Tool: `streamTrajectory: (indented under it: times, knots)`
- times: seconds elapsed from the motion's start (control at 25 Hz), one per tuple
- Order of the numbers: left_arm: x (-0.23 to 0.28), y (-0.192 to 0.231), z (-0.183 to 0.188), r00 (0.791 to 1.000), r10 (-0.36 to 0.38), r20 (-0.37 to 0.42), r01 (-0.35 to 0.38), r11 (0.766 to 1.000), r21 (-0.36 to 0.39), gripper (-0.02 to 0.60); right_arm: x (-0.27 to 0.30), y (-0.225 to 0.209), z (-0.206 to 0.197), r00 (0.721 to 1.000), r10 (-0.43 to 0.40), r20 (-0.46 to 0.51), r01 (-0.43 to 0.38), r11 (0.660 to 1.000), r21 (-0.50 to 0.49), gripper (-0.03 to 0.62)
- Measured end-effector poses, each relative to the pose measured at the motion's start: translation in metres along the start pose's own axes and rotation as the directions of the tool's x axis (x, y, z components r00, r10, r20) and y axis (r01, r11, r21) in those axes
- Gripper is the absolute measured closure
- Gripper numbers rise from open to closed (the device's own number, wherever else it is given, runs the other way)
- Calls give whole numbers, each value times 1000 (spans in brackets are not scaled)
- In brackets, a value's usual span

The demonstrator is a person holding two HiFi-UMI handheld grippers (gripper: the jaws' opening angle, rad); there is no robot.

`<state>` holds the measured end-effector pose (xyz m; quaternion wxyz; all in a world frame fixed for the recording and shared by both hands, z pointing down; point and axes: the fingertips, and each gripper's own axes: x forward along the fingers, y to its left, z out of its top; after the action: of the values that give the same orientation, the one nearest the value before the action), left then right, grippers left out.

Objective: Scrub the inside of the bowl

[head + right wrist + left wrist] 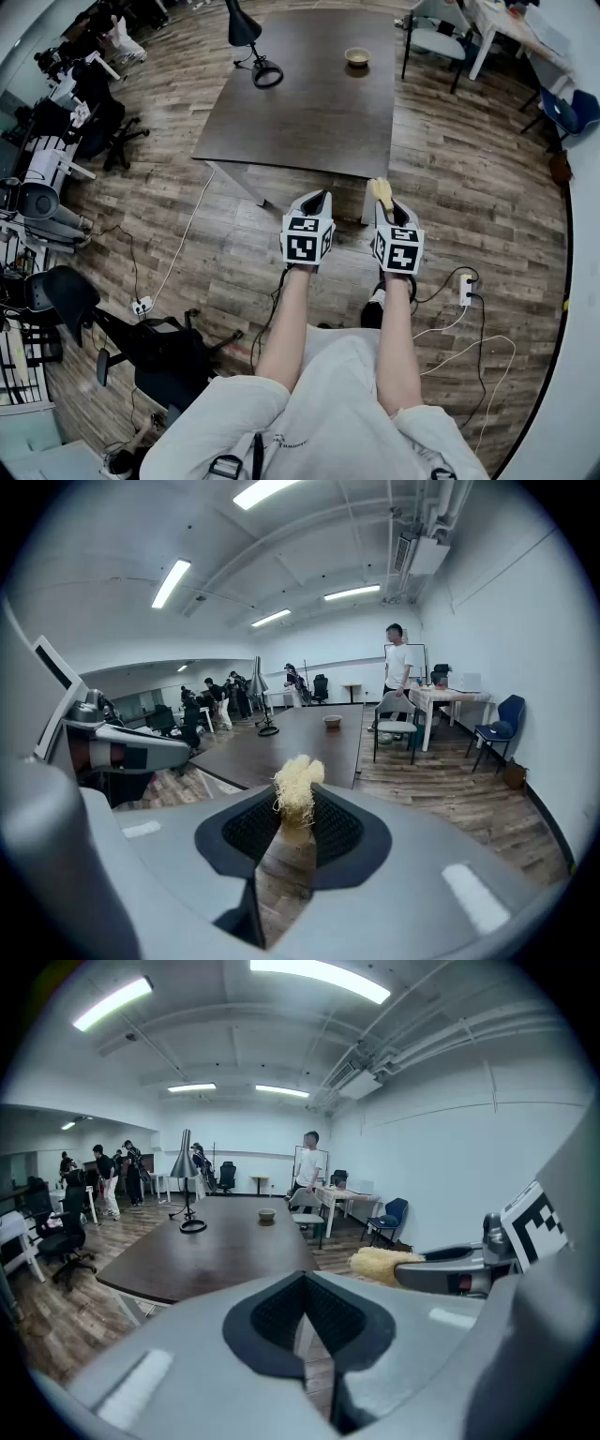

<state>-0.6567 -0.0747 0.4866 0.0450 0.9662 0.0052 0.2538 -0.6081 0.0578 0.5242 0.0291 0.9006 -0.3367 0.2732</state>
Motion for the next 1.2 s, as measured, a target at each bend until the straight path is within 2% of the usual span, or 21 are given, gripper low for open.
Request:
streamTrajectory:
  times: [0.32,0.64,0.88,1.0,1.2]
  knots:
    - [58,-23,28,1000,11,0,-11,999,52,581,32,-29,15,998,64,3,-63,998,-25,479]
    - [112,-53,49,999,33,1,-33,999,29,581,48,-81,29,984,177,0,-177,984,-4,476]
    - [141,-60,55,999,47,10,-47,999,-12,581,55,-126,36,985,175,17,-175,984,27,474]
    - [162,-61,64,999,49,5,-49,999,-18,581,65,-145,48,985,171,22,-171,985,16,474]
    - [205,-53,88,996,74,40,-71,994,-82,581,84,-185,67,987,159,19,-159,987,-27,473]
